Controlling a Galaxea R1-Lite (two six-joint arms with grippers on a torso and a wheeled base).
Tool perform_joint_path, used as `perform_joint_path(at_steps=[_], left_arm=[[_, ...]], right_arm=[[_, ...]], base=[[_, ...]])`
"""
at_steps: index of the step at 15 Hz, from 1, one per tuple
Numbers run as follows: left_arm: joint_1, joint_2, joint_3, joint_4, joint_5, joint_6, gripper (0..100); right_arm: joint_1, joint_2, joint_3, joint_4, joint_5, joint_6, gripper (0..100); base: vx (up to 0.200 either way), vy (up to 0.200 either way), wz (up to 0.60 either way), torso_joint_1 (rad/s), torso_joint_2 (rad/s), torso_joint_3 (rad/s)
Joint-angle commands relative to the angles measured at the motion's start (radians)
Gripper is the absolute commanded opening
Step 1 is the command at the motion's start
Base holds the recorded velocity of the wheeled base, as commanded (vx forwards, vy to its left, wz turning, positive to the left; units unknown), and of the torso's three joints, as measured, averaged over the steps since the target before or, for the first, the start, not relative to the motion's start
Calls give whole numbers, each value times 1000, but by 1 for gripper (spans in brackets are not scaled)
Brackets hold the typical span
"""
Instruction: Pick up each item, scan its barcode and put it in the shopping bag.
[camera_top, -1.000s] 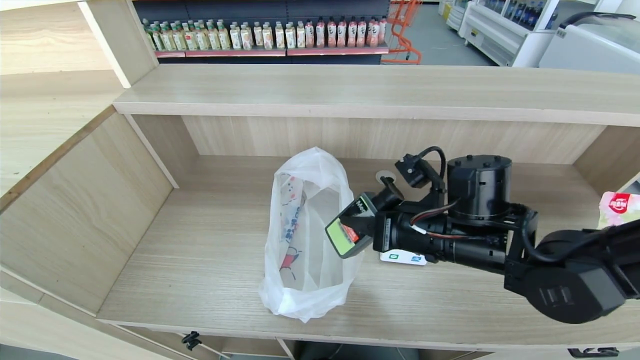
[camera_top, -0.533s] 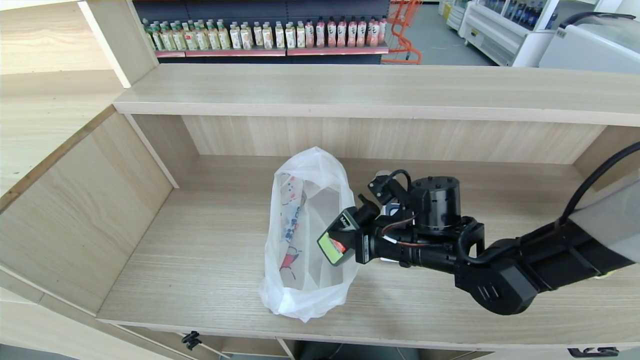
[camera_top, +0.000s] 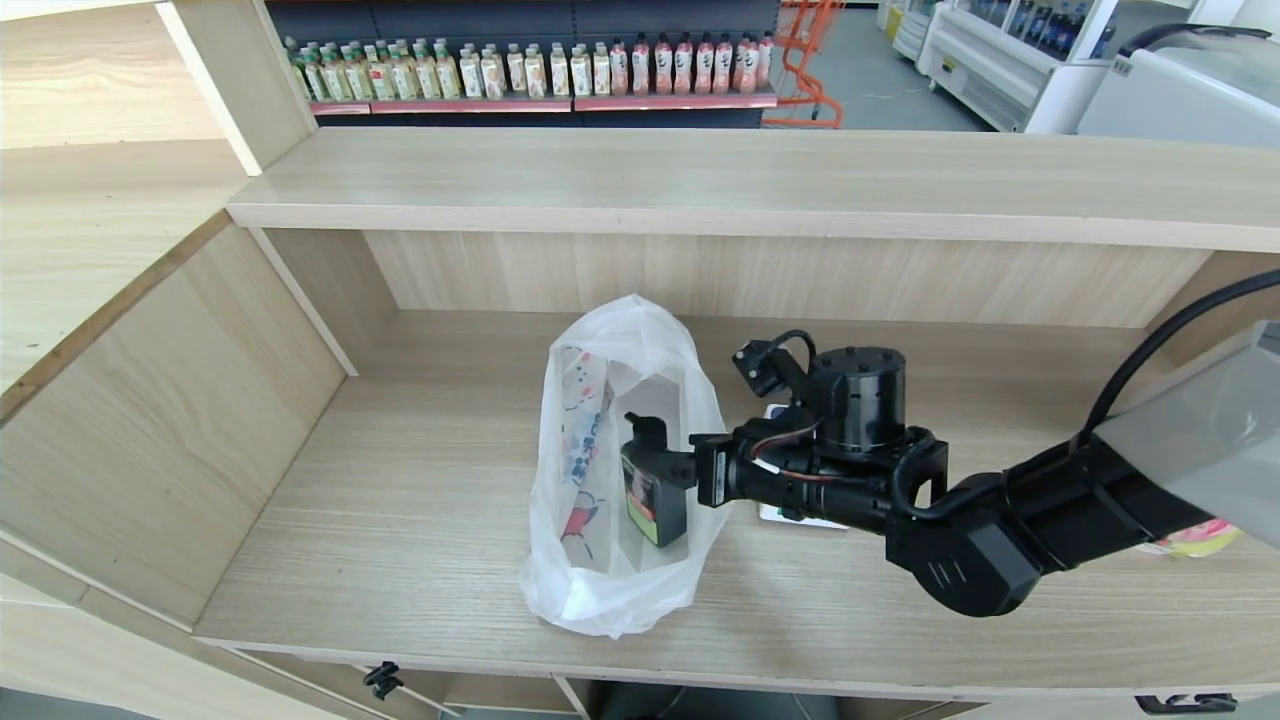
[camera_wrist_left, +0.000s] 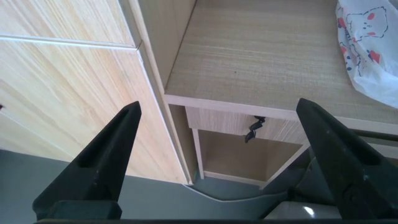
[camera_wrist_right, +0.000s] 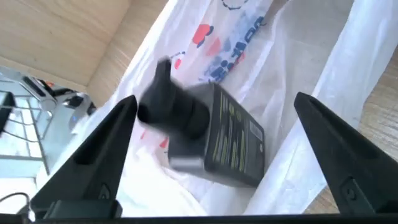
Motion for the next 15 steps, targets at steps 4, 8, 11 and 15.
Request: perform_joint_path(at_steps=[4, 8, 11, 15], left_arm=[[0, 0, 0, 0, 1, 0, 100], [0, 0, 0, 0, 1, 0, 100], [0, 0, 0, 0, 1, 0, 100], [0, 0, 0, 0, 1, 0, 100]], right_arm=[[-3, -122, -32, 1, 22, 310, 100], [-47, -296, 121, 7, 29, 304, 100], [-115, -629, 238, 258, 66, 276, 100], [-304, -883, 247, 671, -32, 2, 100]], base=[[0, 0, 0, 0, 0, 0], [0, 0, 0, 0, 0, 0], [0, 0, 0, 0, 0, 0], [0, 0, 0, 0, 0, 0]])
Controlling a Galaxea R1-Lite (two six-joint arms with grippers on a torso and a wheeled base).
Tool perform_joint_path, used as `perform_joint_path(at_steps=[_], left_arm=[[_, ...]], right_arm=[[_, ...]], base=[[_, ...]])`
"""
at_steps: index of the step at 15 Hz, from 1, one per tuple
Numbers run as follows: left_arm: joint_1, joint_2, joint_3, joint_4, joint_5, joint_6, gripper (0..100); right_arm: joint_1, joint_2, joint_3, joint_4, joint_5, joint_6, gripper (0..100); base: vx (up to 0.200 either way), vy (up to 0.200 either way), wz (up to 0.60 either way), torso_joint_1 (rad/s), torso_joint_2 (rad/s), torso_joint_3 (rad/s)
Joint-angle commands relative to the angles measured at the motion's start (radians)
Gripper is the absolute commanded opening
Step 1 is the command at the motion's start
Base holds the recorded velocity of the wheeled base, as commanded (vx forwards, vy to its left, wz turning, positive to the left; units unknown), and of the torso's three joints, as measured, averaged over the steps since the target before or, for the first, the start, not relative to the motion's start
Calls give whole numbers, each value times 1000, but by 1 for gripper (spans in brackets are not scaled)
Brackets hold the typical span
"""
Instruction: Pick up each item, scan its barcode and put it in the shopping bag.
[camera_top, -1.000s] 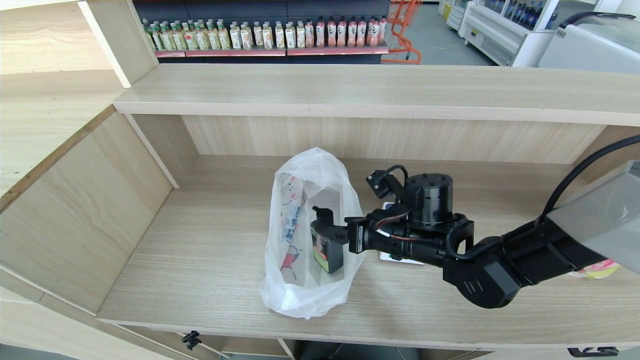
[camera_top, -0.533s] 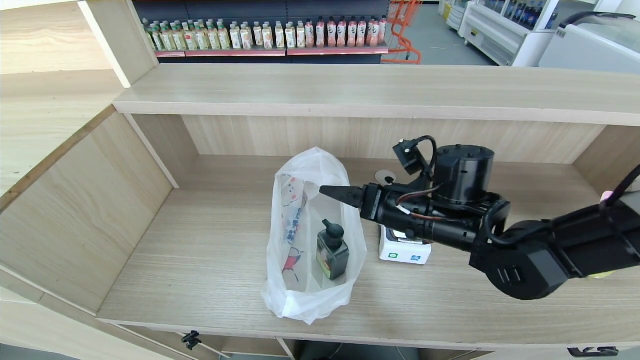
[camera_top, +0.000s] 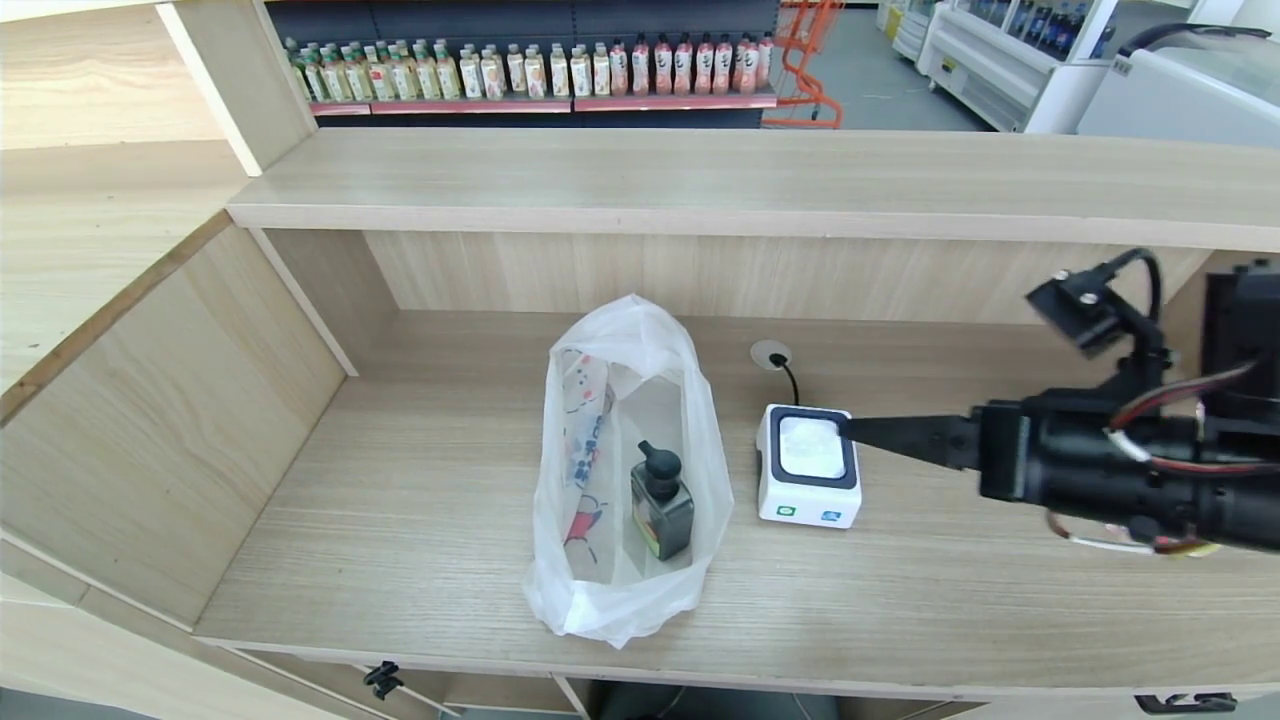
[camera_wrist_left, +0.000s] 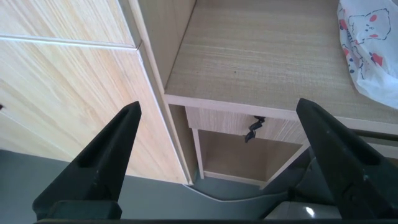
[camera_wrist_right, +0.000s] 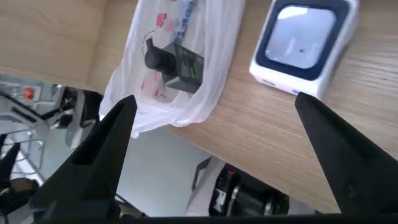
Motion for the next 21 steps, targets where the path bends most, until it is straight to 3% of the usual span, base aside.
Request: perform_joint_path(at_steps=[1, 7, 12, 15, 18, 21], left_arm=[[0, 0, 0, 0, 1, 0, 100], [0, 0, 0, 0, 1, -2, 100], [0, 0, 0, 0, 1, -9, 100], [0, 0, 0, 0, -1, -5, 100], [0, 1, 0, 0, -1, -2, 100], [0, 1, 0, 0, -1, -2, 100]], right_arm=[[-124, -239, 27, 106, -48, -87, 100], [-159, -314, 101, 114, -49, -87, 100], [-185, -311, 99, 118, -51, -85, 100], [-222, -275, 61, 120, -63, -3, 100], [-257, -200, -115, 246, -137, 200, 100], [-297, -113, -416, 565, -198, 470, 100]], base=[[0, 0, 0, 0, 0, 0], [0, 0, 0, 0, 0, 0], [-120, 0, 0, 5, 1, 1], [0, -133, 0, -2, -3, 6], [0, -200, 0, 7, 1, 1], [0, -200, 0, 4, 2, 6]])
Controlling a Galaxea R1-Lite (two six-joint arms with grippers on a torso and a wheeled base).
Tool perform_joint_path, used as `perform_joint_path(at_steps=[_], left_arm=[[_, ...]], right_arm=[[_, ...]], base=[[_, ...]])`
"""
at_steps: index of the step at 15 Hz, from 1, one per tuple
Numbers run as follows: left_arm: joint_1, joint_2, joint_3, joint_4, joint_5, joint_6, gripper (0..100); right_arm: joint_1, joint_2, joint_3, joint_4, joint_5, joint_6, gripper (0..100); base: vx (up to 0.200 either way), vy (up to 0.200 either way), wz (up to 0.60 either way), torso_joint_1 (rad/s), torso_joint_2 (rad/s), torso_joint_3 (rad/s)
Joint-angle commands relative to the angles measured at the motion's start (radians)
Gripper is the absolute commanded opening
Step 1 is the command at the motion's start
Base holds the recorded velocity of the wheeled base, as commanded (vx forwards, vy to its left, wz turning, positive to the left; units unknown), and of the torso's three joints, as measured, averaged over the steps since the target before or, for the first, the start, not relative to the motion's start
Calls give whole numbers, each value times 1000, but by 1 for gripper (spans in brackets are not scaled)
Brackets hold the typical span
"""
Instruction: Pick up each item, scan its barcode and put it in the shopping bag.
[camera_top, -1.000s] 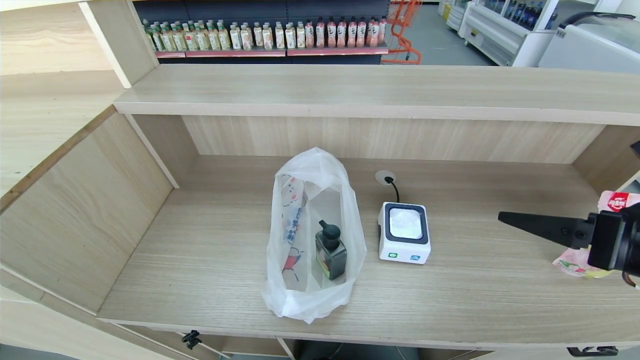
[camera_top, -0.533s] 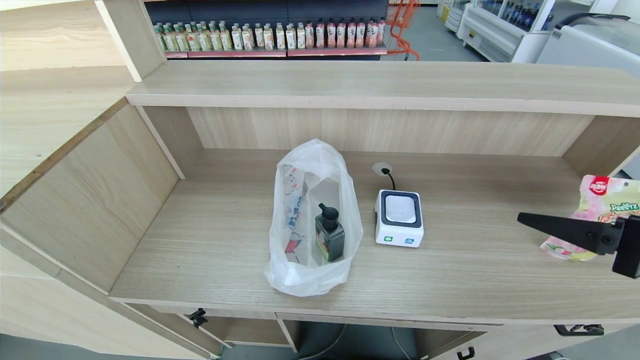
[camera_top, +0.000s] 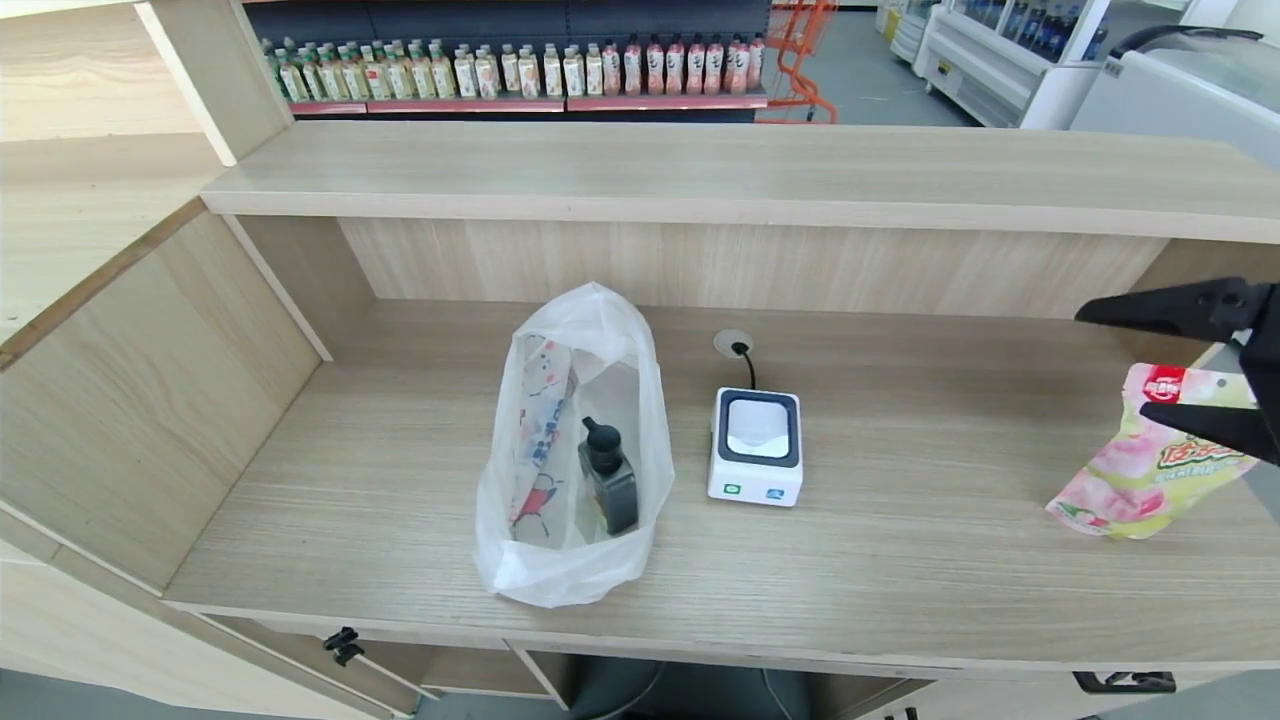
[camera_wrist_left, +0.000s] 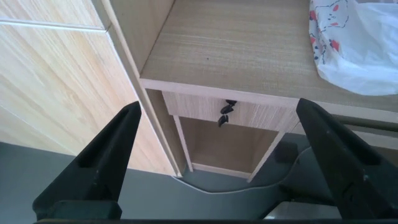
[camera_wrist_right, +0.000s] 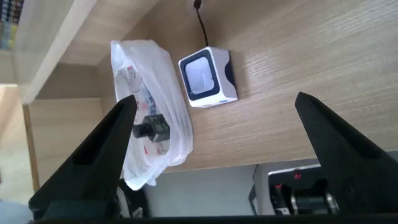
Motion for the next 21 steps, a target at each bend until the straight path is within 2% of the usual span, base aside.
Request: perform_joint_path(at_steps=[1, 5, 8, 21], left_arm=[[0, 1, 0, 0, 0, 0, 100], [0, 1, 0, 0, 0, 0, 100], [0, 0, 0, 0, 0, -1, 100], [0, 0, 0, 0, 0, -1, 100]], right_arm=[[-59, 124, -263, 238, -45, 203, 100], [-174, 190, -321, 371, -45, 347, 100], [-240, 239, -320, 391, -45, 405, 100], [-295, 440, -306, 413, -41, 454, 100]], base=[[0, -200, 0, 7, 7, 2], [0, -200, 0, -1, 4, 4], [0, -133, 0, -2, 0, 3], [0, 0, 0, 0, 0, 0]])
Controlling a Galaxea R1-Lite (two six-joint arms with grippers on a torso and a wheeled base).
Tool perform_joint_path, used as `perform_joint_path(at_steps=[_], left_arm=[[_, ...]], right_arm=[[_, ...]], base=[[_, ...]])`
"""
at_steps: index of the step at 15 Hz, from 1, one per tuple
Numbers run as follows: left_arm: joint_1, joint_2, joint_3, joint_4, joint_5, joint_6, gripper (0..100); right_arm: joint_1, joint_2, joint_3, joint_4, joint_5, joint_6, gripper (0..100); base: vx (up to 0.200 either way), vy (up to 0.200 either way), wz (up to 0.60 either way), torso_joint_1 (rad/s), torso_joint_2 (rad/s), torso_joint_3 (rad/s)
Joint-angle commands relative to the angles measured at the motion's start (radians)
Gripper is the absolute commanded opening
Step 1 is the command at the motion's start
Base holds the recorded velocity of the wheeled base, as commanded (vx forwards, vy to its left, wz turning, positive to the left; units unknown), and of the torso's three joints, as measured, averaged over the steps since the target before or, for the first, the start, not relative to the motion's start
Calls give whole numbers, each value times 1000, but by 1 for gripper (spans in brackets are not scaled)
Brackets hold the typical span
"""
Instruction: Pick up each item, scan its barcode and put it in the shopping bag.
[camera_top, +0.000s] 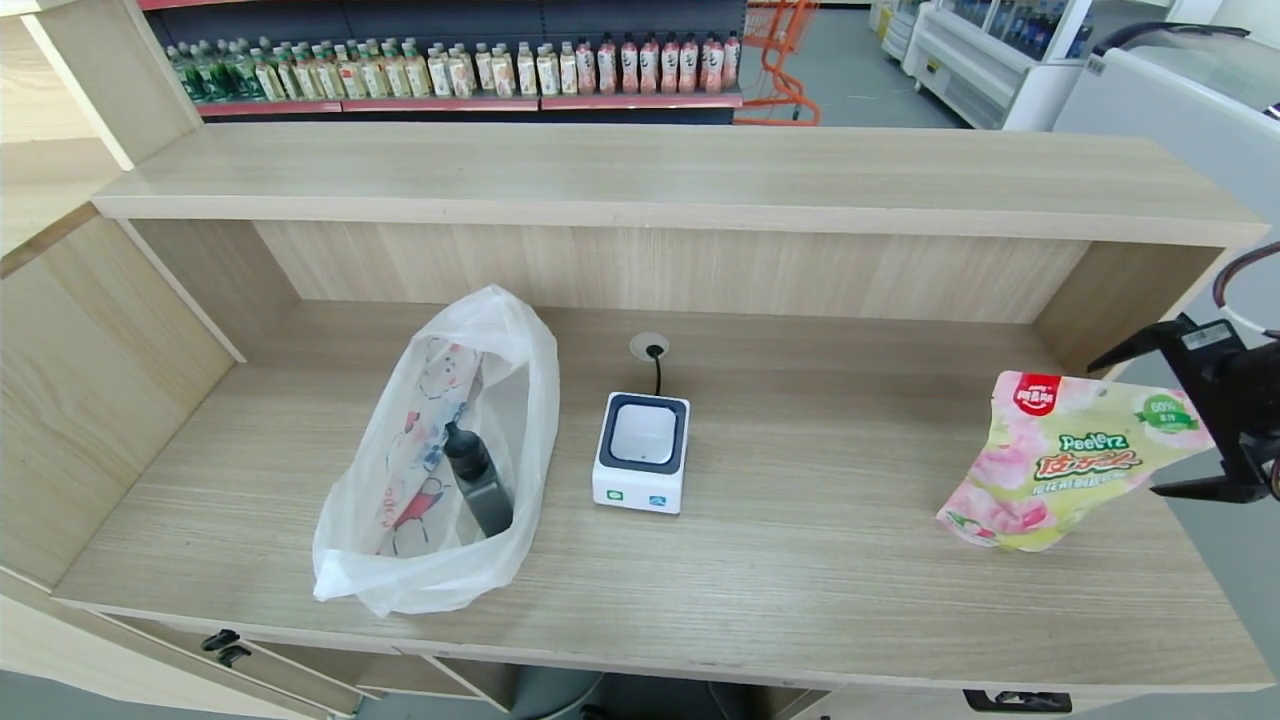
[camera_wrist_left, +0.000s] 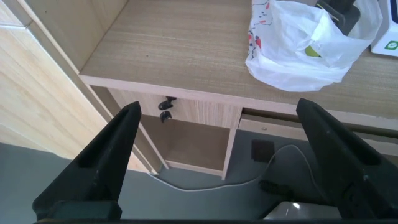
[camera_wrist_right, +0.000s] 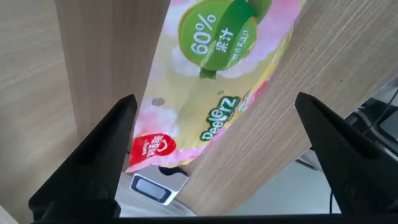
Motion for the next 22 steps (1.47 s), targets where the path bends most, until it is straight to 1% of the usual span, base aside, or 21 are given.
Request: perform_joint_path(at_steps=[1, 4, 6, 8, 9, 10, 12, 13, 14, 15, 16, 17, 19, 20, 22], left_arm=[[0, 0, 0, 0, 0, 0, 100], [0, 0, 0, 0, 0, 0, 100], [0, 0, 0, 0, 0, 0, 100], [0, 0, 0, 0, 0, 0, 100], [0, 0, 0, 0, 0, 0, 100], [0, 0, 0, 0, 0, 0, 100], [0, 0, 0, 0, 0, 0, 100], [0, 1, 0, 0, 0, 0, 100], [0, 0, 0, 0, 0, 0, 100], [0, 0, 0, 0, 0, 0, 100], [0, 0, 0, 0, 0, 0, 100], [0, 0, 0, 0, 0, 0, 100], [0, 0, 0, 0, 0, 0, 100], [0, 0, 0, 0, 0, 0, 100], [0, 0, 0, 0, 0, 0, 100]], right_arm=[[-3, 67, 8, -3, -1, 0, 100], [10, 139, 8, -21, -11, -6, 100], [56, 199, 26, -78, -50, -10, 100], [87, 217, 62, -195, -84, -16, 100], [95, 223, 92, -259, -93, -52, 0], [99, 237, 121, -284, -95, -102, 0], [106, 243, 149, -285, -99, -156, 0], [115, 245, 154, -285, -104, -210, 0], [129, 234, 150, -287, -144, -283, 0], [141, 212, 143, -290, -147, -320, 0], [142, 185, 140, -299, -135, -371, 0], [142, 154, 140, -300, -93, -446, 0], [118, 62, 123, -330, 65, -621, 0], [98, 7, 115, -343, 190, -754, 0], [17, -91, 118, -356, 646, -1004, 0]], base=[[0, 0, 0, 0, 0, 0], [0, 0, 0, 0, 0, 0], [0, 0, 0, 0, 0, 0], [0, 0, 0, 0, 0, 0], [0, 0, 0, 0, 0, 0], [0, 0, 0, 0, 0, 0], [0, 0, 0, 0, 0, 0], [0, 0, 0, 0, 0, 0], [0, 0, 0, 0, 0, 0], [0, 0, 0, 0, 0, 0], [0, 0, 0, 0, 0, 0], [0, 0, 0, 0, 0, 0], [0, 0, 0, 0, 0, 0], [0, 0, 0, 0, 0, 0], [0, 0, 0, 0, 0, 0]])
